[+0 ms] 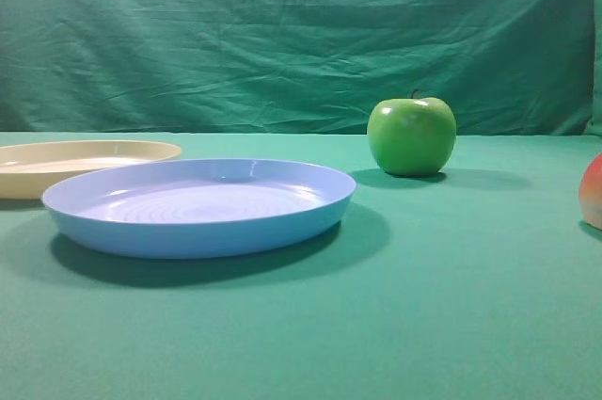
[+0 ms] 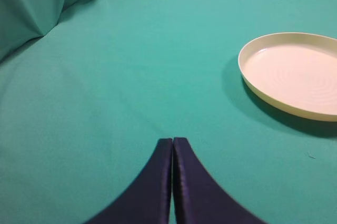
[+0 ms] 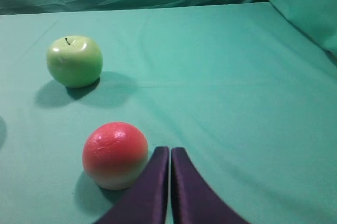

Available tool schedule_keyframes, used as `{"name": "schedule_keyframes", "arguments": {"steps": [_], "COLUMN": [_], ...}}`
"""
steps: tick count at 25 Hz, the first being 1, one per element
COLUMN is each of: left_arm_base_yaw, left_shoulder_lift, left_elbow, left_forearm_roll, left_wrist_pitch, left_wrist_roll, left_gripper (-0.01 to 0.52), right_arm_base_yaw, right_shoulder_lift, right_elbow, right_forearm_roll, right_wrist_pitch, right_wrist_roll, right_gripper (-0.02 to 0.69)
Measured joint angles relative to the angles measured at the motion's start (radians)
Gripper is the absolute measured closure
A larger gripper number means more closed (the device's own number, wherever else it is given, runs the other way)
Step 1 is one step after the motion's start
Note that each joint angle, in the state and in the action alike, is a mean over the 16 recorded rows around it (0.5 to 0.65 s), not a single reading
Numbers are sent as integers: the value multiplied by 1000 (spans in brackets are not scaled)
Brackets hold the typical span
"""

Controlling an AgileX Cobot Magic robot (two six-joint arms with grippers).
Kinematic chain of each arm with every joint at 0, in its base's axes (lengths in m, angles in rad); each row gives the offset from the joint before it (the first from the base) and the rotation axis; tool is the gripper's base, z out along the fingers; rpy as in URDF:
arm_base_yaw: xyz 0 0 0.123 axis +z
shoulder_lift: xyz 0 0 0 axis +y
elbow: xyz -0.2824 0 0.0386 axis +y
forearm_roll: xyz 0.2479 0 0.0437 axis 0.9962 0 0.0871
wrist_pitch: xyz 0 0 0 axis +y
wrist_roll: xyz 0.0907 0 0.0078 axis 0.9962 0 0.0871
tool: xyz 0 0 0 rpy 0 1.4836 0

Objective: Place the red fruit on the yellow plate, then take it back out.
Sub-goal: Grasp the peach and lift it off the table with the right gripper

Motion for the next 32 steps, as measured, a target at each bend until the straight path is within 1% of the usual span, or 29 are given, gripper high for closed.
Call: {"name": "schedule_keyframes", "arguments": {"steps": [5,9,12,17,23,25,27,29,32], "left_arm_base_yaw": [0,0,0,0,0,0,0,0,0], "left_shoulder_lift": [0,0,0,0,0,0,0,0,0], "left_elbow": [0,0,0,0,0,0,0,0,0], "left_forearm_roll": [0,0,0,0,0,0,0,0,0], "left_wrist_pitch": [0,0,0,0,0,0,0,0,0], "left_wrist_roll": [0,0,0,0,0,0,0,0,0], "left_gripper": [514,514,514,514,514,514,514,514,514], "right_arm_base_yaw": [0,0,0,1,26,41,59,77,105], "right_shoulder_lift": [15,73,150,326,550,614,670,722,795], "right_elbow": [-54,-141,-223,-365,-465,-482,-491,-497,-500], "right_forearm_roll": [47,72,76,76,79,83,90,100,118], "right_wrist_pitch": [-70,-64,8,197,364,398,420,428,423], "right_wrist_roll": [3,-2,-17,-65,-169,-215,-258,-296,-347], "right_gripper": [665,665,665,665,656,633,589,522,402]}}
